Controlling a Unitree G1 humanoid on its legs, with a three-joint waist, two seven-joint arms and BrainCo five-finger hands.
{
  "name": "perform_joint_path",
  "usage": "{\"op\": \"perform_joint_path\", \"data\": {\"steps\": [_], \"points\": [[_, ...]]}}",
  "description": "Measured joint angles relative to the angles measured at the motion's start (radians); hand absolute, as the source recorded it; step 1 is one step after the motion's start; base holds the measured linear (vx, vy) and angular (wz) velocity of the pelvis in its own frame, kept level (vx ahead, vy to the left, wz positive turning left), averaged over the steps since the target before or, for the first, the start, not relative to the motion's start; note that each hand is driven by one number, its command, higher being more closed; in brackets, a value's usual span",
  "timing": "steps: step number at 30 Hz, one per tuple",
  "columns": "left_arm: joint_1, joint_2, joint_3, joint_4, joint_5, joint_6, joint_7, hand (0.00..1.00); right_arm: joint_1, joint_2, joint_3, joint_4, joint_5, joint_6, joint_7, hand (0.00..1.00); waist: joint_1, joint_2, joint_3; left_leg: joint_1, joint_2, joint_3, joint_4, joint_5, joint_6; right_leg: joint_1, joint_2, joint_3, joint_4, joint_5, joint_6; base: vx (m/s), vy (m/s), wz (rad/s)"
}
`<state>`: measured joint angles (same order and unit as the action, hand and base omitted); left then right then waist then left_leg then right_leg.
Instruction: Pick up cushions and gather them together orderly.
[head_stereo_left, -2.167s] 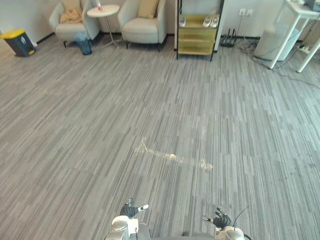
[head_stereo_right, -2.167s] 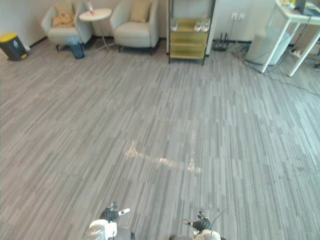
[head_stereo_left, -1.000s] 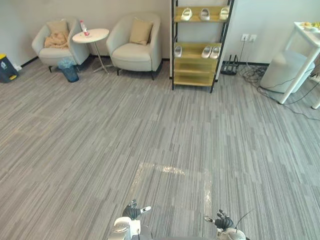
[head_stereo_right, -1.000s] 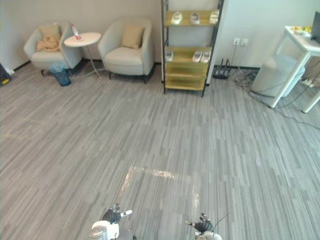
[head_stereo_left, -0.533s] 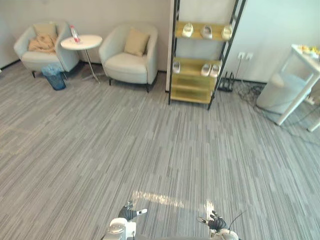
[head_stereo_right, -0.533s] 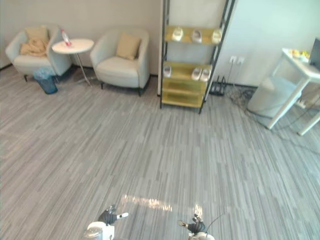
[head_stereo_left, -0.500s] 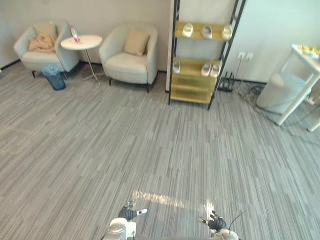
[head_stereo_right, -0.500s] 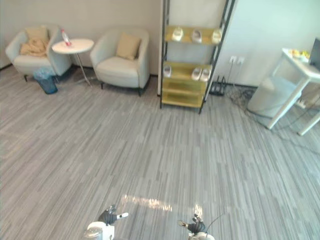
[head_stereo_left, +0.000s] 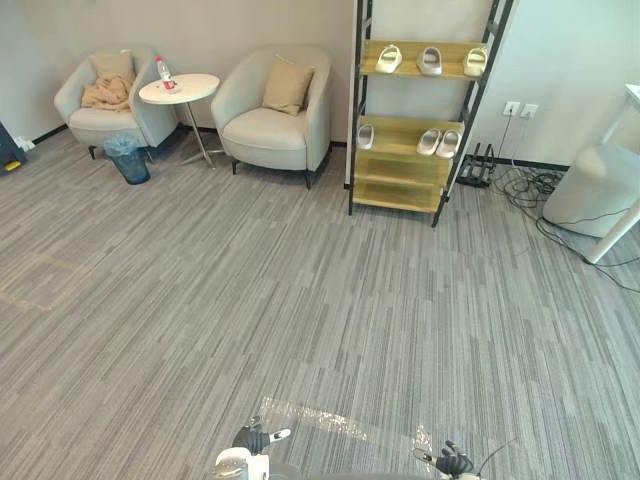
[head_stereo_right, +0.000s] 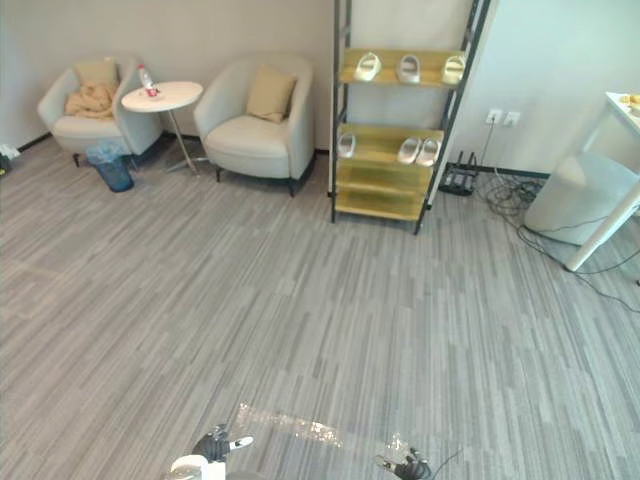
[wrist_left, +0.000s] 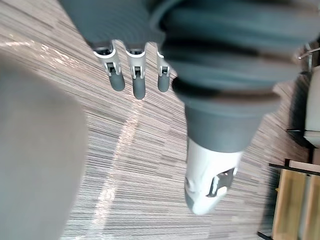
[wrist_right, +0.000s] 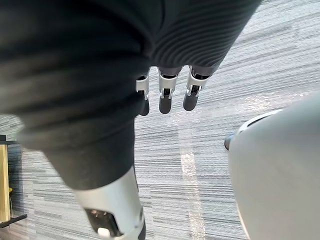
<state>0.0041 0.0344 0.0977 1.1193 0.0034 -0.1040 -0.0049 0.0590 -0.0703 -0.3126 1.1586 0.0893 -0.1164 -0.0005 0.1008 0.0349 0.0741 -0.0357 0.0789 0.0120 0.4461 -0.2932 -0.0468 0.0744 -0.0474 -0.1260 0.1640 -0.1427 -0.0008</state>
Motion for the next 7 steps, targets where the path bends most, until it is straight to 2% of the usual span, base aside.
{"op": "perform_joint_path", "data": {"steps": [1, 2, 4, 5, 7], "points": [[0.0, -0.001, 0.0, -0.002, 0.0, 0.0, 0.0, 0.0, -0.001, 0.0, 0.002, -0.003, 0.0, 0.001, 0.0, 0.0, 0.002, 0.001, 0.0, -0.004, -0.019, -0.015, -0.093, 0.017, 0.01, 0.001, -0.005, 0.014, -0.002, -0.005, 0.009, 0.11, 0.136, -0.44], [0.0, -0.004, 0.001, -0.004, -0.006, 0.0, 0.001, 0.0, 0.001, -0.004, 0.002, -0.002, 0.0, 0.002, 0.0, 0.0, 0.007, 0.003, 0.0, 0.004, -0.035, -0.042, -0.148, 0.091, -0.018, 0.001, -0.003, 0.037, 0.004, -0.015, 0.024, 0.1, 0.159, -0.49], [0.007, 0.005, -0.008, -0.002, -0.004, 0.001, 0.0, 0.0, 0.006, 0.009, 0.003, 0.0, -0.001, 0.005, 0.0, 0.0, 0.005, -0.001, -0.018, 0.028, -0.056, -0.018, -0.188, 0.091, -0.004, 0.008, -0.015, 0.069, -0.001, -0.02, 0.042, 0.15, 0.144, -0.39], [0.006, 0.011, -0.008, -0.001, -0.004, 0.001, 0.0, 0.0, 0.004, 0.016, 0.005, -0.001, -0.002, 0.007, 0.0, 0.0, 0.006, -0.022, -0.015, 0.051, -0.061, 0.011, -0.203, 0.094, 0.001, 0.013, -0.027, 0.087, -0.001, -0.021, 0.048, 0.16, 0.129, -0.32], [0.01, 0.019, -0.008, 0.0, -0.005, 0.002, 0.0, 0.0, 0.012, 0.026, 0.014, -0.005, -0.002, 0.006, -0.001, 0.0, 0.005, -0.029, -0.021, 0.078, -0.084, 0.024, -0.24, 0.103, 0.014, 0.015, -0.048, 0.093, -0.002, -0.028, 0.06, 0.11, 0.108, -0.21]]}}
